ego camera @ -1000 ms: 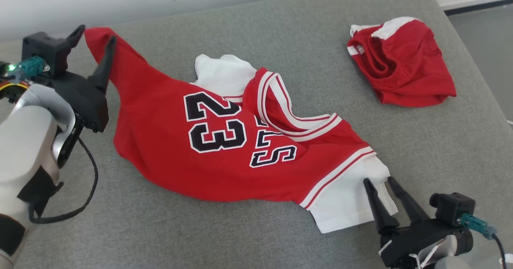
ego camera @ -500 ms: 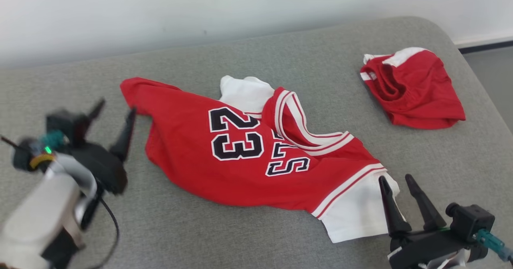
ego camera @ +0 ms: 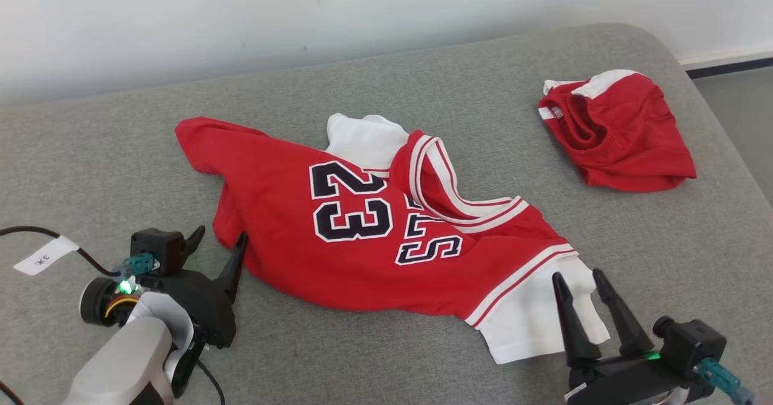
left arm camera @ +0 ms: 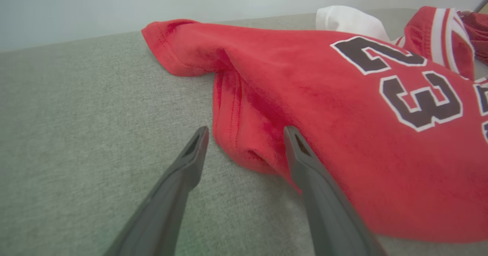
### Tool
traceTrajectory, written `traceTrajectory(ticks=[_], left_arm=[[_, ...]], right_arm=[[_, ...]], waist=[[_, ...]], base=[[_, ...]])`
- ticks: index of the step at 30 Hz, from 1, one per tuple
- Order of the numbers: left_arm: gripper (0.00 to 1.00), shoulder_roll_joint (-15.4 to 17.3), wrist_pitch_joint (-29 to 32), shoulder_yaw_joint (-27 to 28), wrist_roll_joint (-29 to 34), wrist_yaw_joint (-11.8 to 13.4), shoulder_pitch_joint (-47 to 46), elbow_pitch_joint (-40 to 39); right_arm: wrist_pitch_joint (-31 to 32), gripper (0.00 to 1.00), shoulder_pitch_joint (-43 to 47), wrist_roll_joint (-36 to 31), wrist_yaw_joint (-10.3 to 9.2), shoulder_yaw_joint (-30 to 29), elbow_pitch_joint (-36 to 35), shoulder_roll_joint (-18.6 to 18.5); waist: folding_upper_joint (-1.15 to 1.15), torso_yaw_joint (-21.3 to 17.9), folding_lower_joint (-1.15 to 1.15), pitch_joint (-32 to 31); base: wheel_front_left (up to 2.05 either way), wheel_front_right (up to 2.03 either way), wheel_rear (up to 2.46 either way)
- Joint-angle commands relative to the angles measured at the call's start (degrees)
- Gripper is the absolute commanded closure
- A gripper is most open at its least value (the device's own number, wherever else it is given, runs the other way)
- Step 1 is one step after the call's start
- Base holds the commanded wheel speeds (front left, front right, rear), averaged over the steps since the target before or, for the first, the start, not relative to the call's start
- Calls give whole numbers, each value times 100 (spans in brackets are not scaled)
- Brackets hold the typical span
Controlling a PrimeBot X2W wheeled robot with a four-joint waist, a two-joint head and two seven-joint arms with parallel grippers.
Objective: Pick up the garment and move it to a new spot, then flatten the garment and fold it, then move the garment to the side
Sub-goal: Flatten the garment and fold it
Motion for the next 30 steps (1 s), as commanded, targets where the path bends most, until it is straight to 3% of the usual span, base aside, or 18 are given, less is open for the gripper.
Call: traceTrajectory(ticks=[1, 6, 7, 9, 17, 24, 30], left_arm=[[0, -38, -14, -8, -11, 12, 48, 132], [0, -242, -12, -22, -206, 7, -3, 424], [12, -260, -13, -43, -237, 7, 3, 433], [100, -281, -14, -92, -315, 6, 12, 413], [100, -153, -22, 170, 100, 107, 175, -78], [100, 212, -19, 729, 870, 673, 1233, -1778], [100, 594, 134, 784, 967, 1226, 2243, -3288]], right_arm=[[-43, 0, 56, -46, -15, 24, 21, 59], [-66, 0, 59, -108, -15, 86, 68, 116], [-68, 0, 49, -115, -14, 101, 75, 129], [-77, 0, 29, -139, -15, 110, 87, 140], [-111, 0, 192, -238, -15, 4, 80, 178], [-133, 0, 423, -323, -15, -109, 66, 253], [-94, 0, 514, -351, -15, -180, 56, 265]], waist=[[-1, -60, 0, 21], [-1, -148, 0, 10], [-1, -157, 0, -2], [-1, -161, 0, -31], [-1, 68, 0, -284], [-1, 462, 0, -539], [-1, 798, 0, -637]], base=[[0, 0, 0], [0, 0, 0], [0, 0, 0], [0, 0, 0], [0, 0, 0], [0, 0, 0], [0, 0, 0]])
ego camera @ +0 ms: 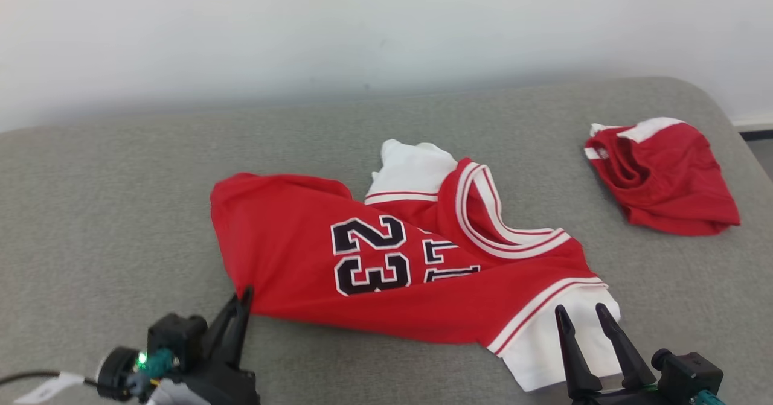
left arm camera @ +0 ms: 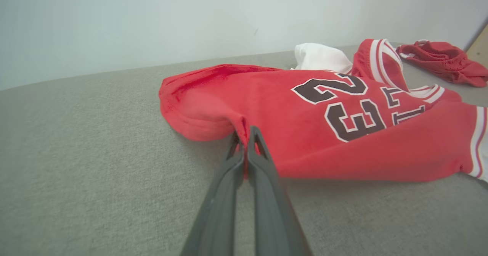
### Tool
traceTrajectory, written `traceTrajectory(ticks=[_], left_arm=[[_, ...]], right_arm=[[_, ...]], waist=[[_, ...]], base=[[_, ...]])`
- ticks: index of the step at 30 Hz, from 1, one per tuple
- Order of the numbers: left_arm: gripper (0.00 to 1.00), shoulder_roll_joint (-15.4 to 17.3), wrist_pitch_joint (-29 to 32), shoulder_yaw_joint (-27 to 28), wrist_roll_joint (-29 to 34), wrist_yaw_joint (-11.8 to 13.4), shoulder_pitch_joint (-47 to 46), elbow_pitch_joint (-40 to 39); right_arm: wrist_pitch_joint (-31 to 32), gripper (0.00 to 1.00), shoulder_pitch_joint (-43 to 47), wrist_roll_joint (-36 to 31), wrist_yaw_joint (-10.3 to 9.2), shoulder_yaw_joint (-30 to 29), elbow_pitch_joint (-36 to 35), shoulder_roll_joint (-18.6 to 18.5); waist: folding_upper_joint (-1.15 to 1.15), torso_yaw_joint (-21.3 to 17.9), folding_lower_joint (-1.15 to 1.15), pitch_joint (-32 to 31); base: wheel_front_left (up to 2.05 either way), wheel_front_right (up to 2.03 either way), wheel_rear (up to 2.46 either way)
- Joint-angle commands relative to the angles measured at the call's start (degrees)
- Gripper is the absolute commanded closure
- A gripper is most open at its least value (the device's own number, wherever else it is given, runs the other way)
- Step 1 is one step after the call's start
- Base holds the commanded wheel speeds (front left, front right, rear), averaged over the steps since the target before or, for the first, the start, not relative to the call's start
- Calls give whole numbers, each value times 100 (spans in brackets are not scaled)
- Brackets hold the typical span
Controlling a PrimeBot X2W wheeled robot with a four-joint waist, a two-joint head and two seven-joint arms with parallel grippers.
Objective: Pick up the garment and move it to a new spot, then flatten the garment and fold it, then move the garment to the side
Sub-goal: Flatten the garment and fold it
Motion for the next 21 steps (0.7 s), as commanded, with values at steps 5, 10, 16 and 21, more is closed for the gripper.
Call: traceTrajectory(ticks=[5, 10, 16, 21], left_arm=[[100, 239, 414, -68, -117, 441, 774, -1106], [100, 283, 513, -84, -197, 589, 1011, -1442], [100, 348, 496, 45, -199, 544, 721, -1483], [100, 354, 566, 122, -141, 384, 150, -1267]], right_arm=[[46, 0, -20, -77, -14, -9, -34, 16], [53, 0, -101, -61, -14, 18, -16, -8], [22, 0, -248, -6, -14, 34, 48, -43], [-22, 0, -337, 23, -13, 60, 140, -21]], waist=[[0, 340, 1, -71], [0, 304, 1, -24], [0, 57, 1, 29], [0, -244, 1, 93]], base=[[0, 0, 0], [0, 0, 0], [0, 0, 0], [0, 0, 0]])
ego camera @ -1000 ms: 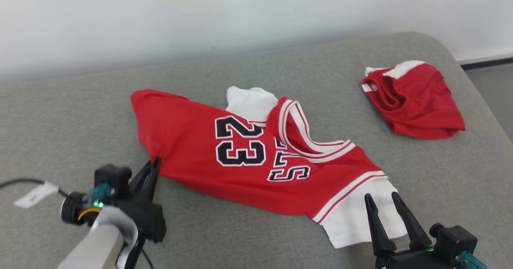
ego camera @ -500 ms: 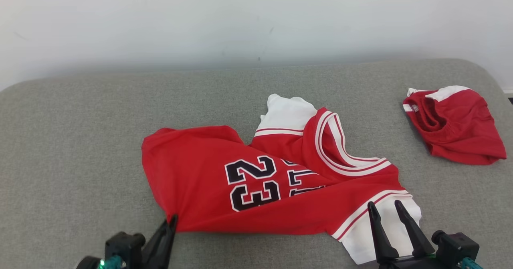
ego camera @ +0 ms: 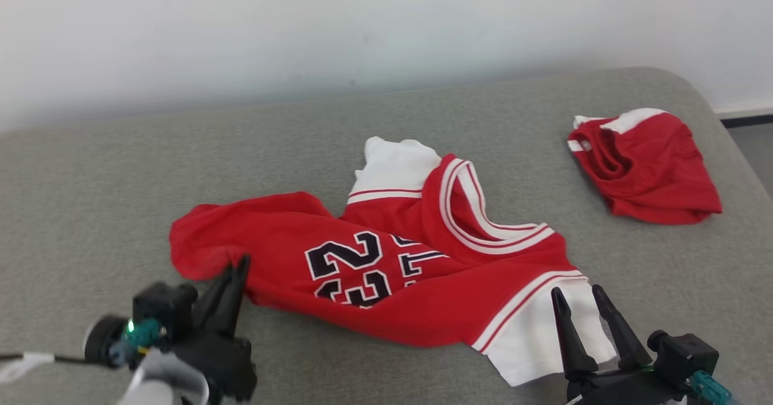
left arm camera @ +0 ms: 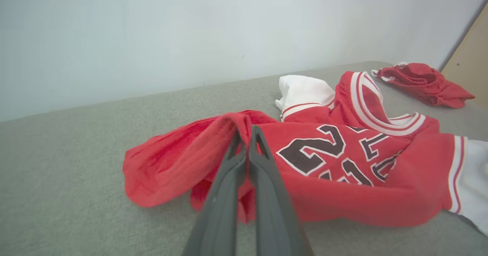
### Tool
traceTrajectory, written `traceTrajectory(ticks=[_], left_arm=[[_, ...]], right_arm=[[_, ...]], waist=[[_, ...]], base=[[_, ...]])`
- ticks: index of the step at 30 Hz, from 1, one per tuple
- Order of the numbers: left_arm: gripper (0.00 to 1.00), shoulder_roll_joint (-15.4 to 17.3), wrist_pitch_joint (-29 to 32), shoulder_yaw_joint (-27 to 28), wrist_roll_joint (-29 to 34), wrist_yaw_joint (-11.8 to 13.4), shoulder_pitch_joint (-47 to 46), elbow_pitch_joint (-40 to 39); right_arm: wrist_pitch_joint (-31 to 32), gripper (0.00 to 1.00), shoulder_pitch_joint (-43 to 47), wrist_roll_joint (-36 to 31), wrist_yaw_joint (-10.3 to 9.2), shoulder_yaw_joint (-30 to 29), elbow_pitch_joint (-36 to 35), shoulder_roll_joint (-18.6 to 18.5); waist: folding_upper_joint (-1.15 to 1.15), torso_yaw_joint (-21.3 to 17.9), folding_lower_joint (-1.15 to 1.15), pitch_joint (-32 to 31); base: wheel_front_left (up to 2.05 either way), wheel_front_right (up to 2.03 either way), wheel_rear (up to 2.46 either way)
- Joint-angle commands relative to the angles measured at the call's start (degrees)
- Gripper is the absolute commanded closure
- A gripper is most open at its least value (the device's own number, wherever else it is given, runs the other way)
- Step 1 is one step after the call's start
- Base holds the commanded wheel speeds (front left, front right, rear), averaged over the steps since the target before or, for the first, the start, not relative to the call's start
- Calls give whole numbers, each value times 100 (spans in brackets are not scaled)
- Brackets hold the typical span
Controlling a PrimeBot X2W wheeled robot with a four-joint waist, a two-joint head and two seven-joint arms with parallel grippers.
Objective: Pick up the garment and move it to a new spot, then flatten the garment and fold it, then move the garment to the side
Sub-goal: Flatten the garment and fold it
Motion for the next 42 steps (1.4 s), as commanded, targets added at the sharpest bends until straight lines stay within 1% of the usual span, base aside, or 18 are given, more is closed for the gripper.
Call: traceTrajectory(ticks=[1, 3, 4, 5, 9, 12, 13, 16, 20, 21, 22, 23, 26, 27, 32, 33, 36, 42], left_arm=[[100, 8, 8, 5, 73, -51, -182, 76], [100, -70, 68, -13, 37, -188, -455, 304], [100, -51, 87, -57, 133, -251, -617, 449], [100, -110, 92, -82, 148, -326, -792, 573], [100, -248, 143, -170, 211, -648, -1358, 1292], [100, -353, 75, -235, 286, -871, -1779, 1904], [100, -453, 2, -239, 293, -1002, -2027, 2336], [100, -573, -149, -302, 384, -1153, -2337, 2924], [100, -788, -423, -354, 462, -1229, -2618, 3611], [72, -856, -489, -358, 489, -1219, -2641, 3751], [24, -909, -542, -353, 497, -1241, -2661, 3881], [0, -984, -598, -317, 476, -1251, -2666, 3969], [0, -1154, -677, -239, 557, -1201, -2547, 4065], [0, -1179, -686, -146, 565, -1146, -2493, 3977], [0, -1242, -682, 324, 812, -979, -1840, 3153], [0, -1242, -682, 324, 812, -979, -1840, 3153], [0, -1244, -681, 519, 925, -961, -1353, 2708], [0, -1175, -683, 561, 1042, -1048, -868, 2630]], right_arm=[[-43, 0, -57, 27, -14, 13, 22, -1], [-55, 0, -90, 41, -15, 22, 67, -2], [-58, 0, -122, 43, -15, 37, 90, -2], [-73, 0, -148, 48, -15, 19, 111, -11], [-104, 0, -208, 44, -15, 10, 193, -16], [-122, 0, -277, 47, -15, -39, 239, -39], [-141, 0, -301, 54, -15, -52, 269, -45], [-154, 0, -299, 66, -15, -43, 339, -75], [-163, 0, -291, 69, -15, -45, 405, -85], [-167, 0, -278, 58, -15, -29, 418, -88], [-169, 0, -268, 52, -15, -12, 431, -93], [-172, 0, -260, 47, -15, -1, 439, -99], [-179, 0, -207, 36, -15, 10, 448, -103], [-181, 0, -187, 28, -15, 25, 446, -108], [-190, 0, -79, 17, -15, 24, 415, -109], [-190, 0, -79, 17, -15, 24, 415, -109], [-192, 0, -3, -10, -15, -2, 393, -67], [-172, 0, 44, -6, -15, 39, 369, -89]], waist=[[0, -211, 0, 75], [0, -339, 0, 112], [0, -422, 0, 142], [0, -483, 0, 168], [0, -756, 0, 289], [0, -923, 0, 373], [0, -1004, 0, 420], [0, -1062, 0, 466], [0, -1016, 0, 444], [0, -984, 0, 411], [0, -957, 0, 387], [0, -922, 0, 357], [0, -777, 0, 253], [0, -734, 0, 231], [0, -446, 0, 127], [0, -446, 0, 127], [0, -287, 0, 108], [0, -137, 0, 109]], base=[[0, 0, 0], [0, 0, 0], [0, 0, 0], [0, 0, 0], [0, 0, 0], [0, 0, 0], [0, 0, 0], [0, 0, 0], [0, 0, 0], [0, 0, 0], [0, 0, 0], [0, 0, 0], [0, 0, 0], [0, 0, 0], [0, 0, 0], [0, 0, 0], [0, 0, 0], [0, 0, 0]])
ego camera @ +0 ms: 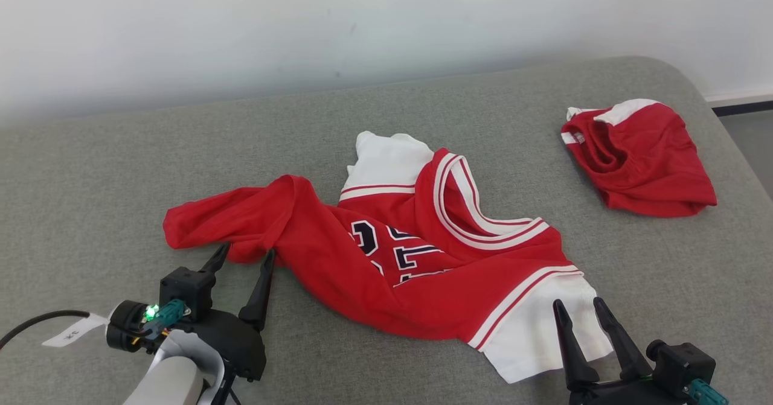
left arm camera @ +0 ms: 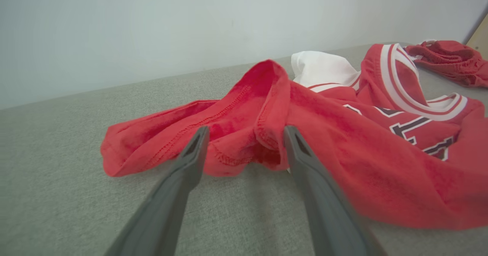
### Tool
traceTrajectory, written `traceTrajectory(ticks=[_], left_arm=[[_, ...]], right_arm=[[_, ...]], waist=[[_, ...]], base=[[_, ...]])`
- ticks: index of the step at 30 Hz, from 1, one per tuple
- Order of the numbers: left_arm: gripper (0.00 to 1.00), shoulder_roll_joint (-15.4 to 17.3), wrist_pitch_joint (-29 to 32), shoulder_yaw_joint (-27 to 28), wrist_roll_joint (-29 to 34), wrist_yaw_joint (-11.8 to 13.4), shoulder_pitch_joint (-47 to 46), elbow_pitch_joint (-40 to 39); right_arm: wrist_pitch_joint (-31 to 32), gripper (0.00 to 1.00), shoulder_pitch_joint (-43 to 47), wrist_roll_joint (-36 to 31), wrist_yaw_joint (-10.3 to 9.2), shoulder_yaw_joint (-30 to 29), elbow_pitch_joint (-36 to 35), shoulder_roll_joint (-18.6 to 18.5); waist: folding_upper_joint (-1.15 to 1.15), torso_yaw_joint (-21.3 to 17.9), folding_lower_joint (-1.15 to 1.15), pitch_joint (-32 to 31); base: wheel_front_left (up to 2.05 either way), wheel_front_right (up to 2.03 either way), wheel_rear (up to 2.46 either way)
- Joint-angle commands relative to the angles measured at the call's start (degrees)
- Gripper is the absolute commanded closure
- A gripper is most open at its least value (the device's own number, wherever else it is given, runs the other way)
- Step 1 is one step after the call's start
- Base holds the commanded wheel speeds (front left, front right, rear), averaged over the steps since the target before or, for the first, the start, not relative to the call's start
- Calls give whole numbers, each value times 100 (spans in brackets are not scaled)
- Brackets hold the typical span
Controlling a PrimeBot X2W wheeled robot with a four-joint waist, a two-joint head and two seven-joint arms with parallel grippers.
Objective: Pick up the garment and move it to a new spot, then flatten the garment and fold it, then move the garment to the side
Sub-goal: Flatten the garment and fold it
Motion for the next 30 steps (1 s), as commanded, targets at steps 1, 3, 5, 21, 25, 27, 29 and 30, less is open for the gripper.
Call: traceTrajectory(ticks=[1, 3, 5, 21, 25, 27, 29, 30], left_arm=[[0, -2, -12, 25, 54, -27, 58, -6], [0, -6, -13, 32, 100, -20, 52, 36], [0, -44, -13, 37, 146, -8, 3, 45], [100, -127, -13, 116, 403, -47, -131, 137], [100, -137, -14, 124, 291, -128, 99, -94], [100, -72, 45, 74, 276, -146, 216, -314], [100, 18, 179, 27, 216, -199, 417, -646], [100, 62, 293, -17, 170, -237, 553, -847]], right_arm=[[-9, 0, 40, -25, -15, 14, -22, -21], [1, 0, -16, -10, -15, 40, -35, -35], [1, 0, -54, 4, -15, 18, -51, -52], [-32, 0, 32, 7, -15, -100, 9, 16], [-39, 0, 111, -4, -15, -110, 42, 52], [-35, 0, 128, -21, -15, -121, 51, 77], [-33, 0, 179, -34, -15, -126, 60, 100], [-34, 0, 214, -37, -15, -134, 67, 110]], waist=[[0, 40, 0, -2], [0, 10, 0, 34], [0, -27, 0, 73], [0, -153, 0, 91], [0, -5, 0, -17], [0, 76, 0, -84], [0, 158, 0, -144], [0, 204, 0, -168]], base=[[0, 0, 0], [0, 0, 0], [0, 0, 0], [0, 0, 0], [0, 0, 0], [0, 0, 0], [0, 0, 0], [0, 0, 0]])
